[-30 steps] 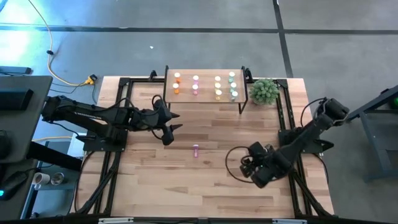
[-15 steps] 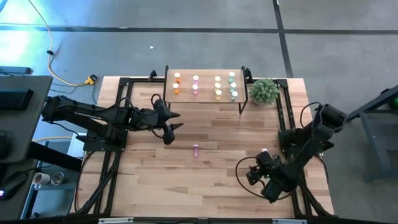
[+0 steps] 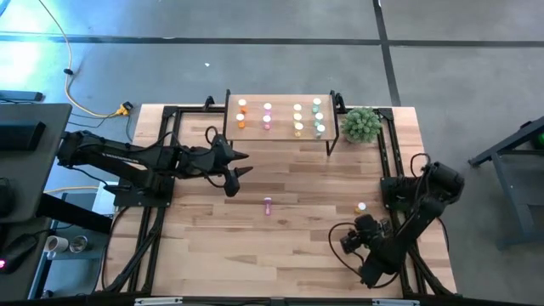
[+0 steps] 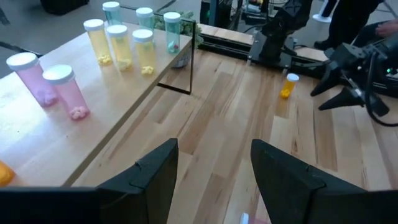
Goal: Pick and place medicine bottles onto shelf by color
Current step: Put the orange pill bottle on the shelf aligned with the other orange pill bottle
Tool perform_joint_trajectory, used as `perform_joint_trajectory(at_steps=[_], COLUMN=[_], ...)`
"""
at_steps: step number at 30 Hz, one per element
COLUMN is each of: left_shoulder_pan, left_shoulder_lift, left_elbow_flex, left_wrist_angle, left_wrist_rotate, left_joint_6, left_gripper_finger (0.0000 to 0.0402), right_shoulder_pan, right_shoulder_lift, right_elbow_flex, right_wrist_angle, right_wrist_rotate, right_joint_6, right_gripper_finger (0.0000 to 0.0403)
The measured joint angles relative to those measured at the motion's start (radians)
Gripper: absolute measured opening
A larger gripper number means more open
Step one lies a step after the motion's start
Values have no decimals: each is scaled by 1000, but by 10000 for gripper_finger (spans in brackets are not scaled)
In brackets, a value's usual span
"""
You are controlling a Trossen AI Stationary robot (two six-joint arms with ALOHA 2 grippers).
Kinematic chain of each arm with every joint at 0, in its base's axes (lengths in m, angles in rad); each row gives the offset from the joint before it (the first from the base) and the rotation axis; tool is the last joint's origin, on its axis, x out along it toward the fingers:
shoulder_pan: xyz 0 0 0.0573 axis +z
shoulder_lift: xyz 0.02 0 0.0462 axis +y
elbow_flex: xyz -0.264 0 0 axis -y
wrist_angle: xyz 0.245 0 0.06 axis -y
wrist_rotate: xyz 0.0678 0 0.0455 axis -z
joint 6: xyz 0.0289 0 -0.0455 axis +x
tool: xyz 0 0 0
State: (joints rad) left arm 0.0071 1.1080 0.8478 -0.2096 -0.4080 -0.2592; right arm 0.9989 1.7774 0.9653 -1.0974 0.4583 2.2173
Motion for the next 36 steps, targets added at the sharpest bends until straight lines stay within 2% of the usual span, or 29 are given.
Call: perform_joint_trajectory(at_steps=[5,14,36], left_shoulder_pan=[-1,-1,-1], left_shoulder_lift=[7,6,6], left_elbow_flex=[0,0,0], left_wrist_angle=[-2,-2,-2], left_wrist_rotate=[0,0,0], left_joint_6=[0,0,19], left_gripper_finger=[193,193,193], right_shoulder_pan=[27,36,-61], right_shoulder_lift=[69,172,193], right_elbow_flex=[0,1,1], right_wrist_angle=[-47,-110,-214], right_wrist_rotate=[0,1,22], right_joint_6=[92,86,70], right_gripper_finger=[201,201,201])
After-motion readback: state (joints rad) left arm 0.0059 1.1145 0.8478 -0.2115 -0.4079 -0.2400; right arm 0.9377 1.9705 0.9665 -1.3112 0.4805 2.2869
